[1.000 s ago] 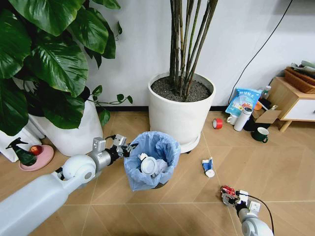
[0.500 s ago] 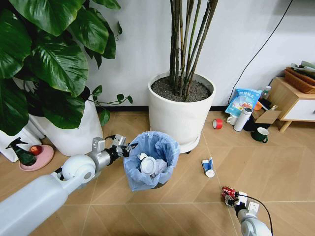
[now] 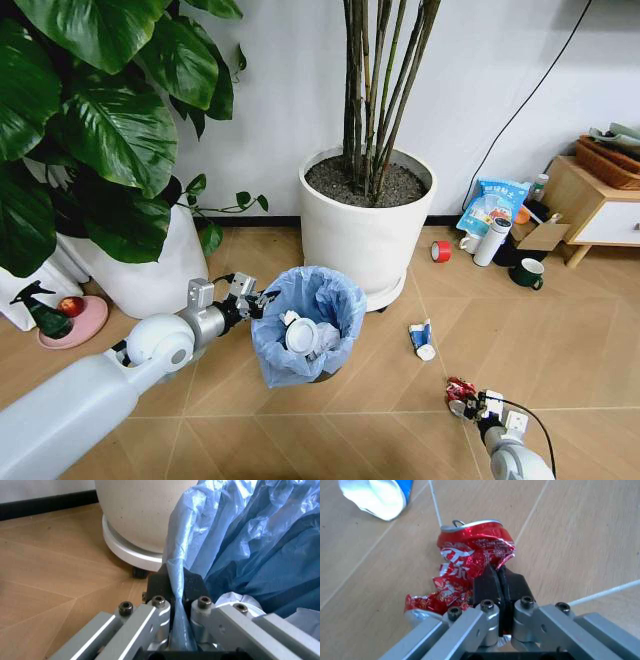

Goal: Pick up the trash bin and place the garbage on the floor into it.

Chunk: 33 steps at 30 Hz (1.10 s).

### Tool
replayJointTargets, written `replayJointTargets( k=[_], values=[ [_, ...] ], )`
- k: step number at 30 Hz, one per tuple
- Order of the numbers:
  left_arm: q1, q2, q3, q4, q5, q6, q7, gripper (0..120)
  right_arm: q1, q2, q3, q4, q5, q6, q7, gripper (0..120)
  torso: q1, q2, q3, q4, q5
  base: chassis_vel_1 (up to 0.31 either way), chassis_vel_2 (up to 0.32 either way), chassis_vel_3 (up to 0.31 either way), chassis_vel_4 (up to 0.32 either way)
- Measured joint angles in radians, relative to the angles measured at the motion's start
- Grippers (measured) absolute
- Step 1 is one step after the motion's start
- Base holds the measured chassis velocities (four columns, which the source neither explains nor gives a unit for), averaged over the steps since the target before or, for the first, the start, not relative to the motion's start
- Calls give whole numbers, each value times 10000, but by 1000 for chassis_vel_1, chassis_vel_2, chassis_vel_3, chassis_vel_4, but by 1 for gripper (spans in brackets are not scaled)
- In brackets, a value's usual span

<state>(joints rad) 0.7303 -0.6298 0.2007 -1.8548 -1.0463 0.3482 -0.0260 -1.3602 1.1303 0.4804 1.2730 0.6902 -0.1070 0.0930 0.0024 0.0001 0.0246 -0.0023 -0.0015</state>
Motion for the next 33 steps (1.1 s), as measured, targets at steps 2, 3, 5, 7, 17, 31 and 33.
replayJointTargets(
  k=[2, 3, 5, 7, 17, 31, 33],
  values=[
    [-1, -2, 7, 0, 3, 0, 4, 0, -23, -27, 16, 46, 7, -2, 0, 0, 0, 0, 0, -1, 0, 0, 0, 0, 0],
    [-5, -3, 12, 0, 5, 0, 7, 0, -43, -45, 29, 82, 10, -2, 0, 0, 0, 0, 0, -1, -1, 0, 0, 0, 0],
    [-15, -3, 19, 2, 9, 0, 12, 0, -103, -101, 63, 190, 10, -3, 0, 0, 0, -1, 0, -2, 0, 0, 0, 0, 0],
    [-23, -3, 24, 9, 11, 0, 16, 0, -147, -145, 81, 262, 6, -1, -5, 0, 0, -1, 0, -2, -1, 0, 0, 0, 0],
    [-403, -52, 602, 289, 31, -44, 156, 0, -822, -1020, 530, 1439, -293, 654, -718, 0, 0, -2, 0, -1, -6, 0, 0, 0, 0],
    [-1348, -757, 2148, 1392, 160, -269, 412, 0, -1146, -2364, 1292, 3209, -827, 3616, -5220, 0, 0, -2, 0, 0, 2, 0, 0, 0, 0],
    [-1456, -862, 2268, 1466, 161, -280, 416, 0, -1061, -2462, 1292, 3372, -618, 3756, -5639, 0, 0, -2, 0, -3, 2, 0, 0, 0, 0]
  ],
)
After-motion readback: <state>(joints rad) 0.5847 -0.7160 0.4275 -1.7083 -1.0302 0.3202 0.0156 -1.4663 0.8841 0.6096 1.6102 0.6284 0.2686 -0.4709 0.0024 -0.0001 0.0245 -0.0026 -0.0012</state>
